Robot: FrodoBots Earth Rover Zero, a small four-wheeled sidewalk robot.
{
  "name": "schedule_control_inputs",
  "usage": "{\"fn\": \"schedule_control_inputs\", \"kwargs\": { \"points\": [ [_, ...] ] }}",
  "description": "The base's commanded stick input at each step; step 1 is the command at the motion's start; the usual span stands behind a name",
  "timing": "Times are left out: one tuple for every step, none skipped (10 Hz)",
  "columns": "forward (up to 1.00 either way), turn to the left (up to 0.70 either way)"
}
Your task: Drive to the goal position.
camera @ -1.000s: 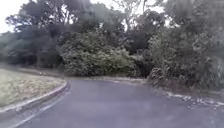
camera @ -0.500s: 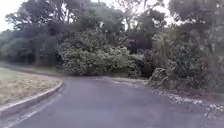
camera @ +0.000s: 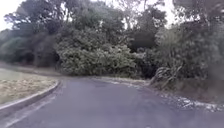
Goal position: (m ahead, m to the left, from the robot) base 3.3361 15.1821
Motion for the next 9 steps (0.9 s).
{"fn": "schedule_control_inputs", "kwargs": {
  "points": [
    [0.70, 0.14],
    [0.70, 0.14],
    [0.70, 0.14],
    [0.70, 0.14],
    [0.70, 0.00],
    [0.70, 0.00],
    [0.70, 0.01],
    [0.70, 0.07],
    [0.70, 0.13]
  ]
}}
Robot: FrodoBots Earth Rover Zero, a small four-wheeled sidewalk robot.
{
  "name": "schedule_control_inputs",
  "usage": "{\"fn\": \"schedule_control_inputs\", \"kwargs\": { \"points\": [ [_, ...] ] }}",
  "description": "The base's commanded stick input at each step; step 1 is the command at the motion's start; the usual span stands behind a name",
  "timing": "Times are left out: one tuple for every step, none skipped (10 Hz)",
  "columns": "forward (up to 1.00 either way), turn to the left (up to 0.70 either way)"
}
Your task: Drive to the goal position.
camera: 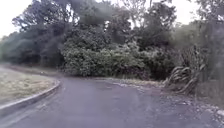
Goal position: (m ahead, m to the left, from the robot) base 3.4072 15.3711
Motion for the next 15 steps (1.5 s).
{"fn": "schedule_control_inputs", "kwargs": {
  "points": [
    [0.70, 0.14],
    [0.70, 0.14],
    [0.70, 0.14],
    [0.70, 0.14],
    [0.70, 0.14],
    [0.70, 0.14],
    [0.70, 0.14],
    [0.70, 0.14],
    [0.70, 0.14],
    [0.70, 0.00],
    [0.70, 0.00],
    [0.70, 0.00],
    [0.70, 0.00],
    [0.70, 0.00],
    [0.70, 0.00]
  ]
}}
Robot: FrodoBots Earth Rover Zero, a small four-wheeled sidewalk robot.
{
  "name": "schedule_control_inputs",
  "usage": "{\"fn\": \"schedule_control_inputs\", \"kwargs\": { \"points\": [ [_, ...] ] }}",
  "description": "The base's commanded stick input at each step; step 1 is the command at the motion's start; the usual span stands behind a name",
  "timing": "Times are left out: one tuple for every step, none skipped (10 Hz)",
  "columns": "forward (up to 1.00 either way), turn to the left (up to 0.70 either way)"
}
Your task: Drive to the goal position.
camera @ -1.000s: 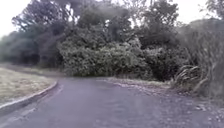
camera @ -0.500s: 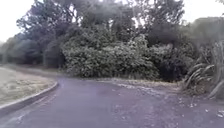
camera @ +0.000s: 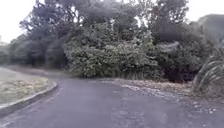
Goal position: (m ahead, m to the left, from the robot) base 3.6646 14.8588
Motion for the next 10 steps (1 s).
{"fn": "schedule_control_inputs", "kwargs": {
  "points": [
    [0.70, 0.00],
    [0.70, 0.00],
    [0.70, 0.00],
    [0.70, 0.05],
    [0.70, 0.10],
    [0.70, 0.14],
    [0.70, 0.14],
    [0.70, 0.14],
    [0.70, 0.14],
    [0.70, 0.14]
  ]
}}
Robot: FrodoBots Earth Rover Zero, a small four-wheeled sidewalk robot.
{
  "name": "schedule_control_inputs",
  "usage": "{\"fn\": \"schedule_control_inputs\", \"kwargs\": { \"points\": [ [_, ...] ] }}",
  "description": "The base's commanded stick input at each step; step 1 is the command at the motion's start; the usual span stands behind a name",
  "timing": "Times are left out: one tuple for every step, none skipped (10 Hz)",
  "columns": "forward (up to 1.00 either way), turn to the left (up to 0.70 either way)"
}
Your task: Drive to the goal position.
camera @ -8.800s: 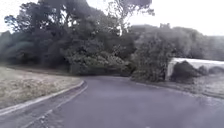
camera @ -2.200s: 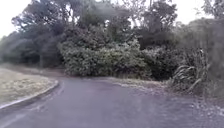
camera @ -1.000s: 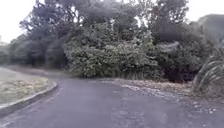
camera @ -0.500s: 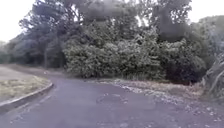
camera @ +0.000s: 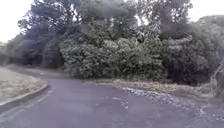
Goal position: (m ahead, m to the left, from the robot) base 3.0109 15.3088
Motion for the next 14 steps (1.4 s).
{"fn": "schedule_control_inputs", "kwargs": {
  "points": [
    [0.70, 0.14],
    [0.70, 0.14],
    [0.70, 0.14],
    [0.70, 0.14],
    [0.70, 0.14],
    [0.70, 0.14],
    [0.70, 0.14],
    [0.70, 0.14],
    [0.70, 0.14],
    [0.70, 0.14],
    [0.70, 0.14],
    [0.70, 0.14],
    [0.70, 0.14],
    [0.70, 0.14]
  ]
}}
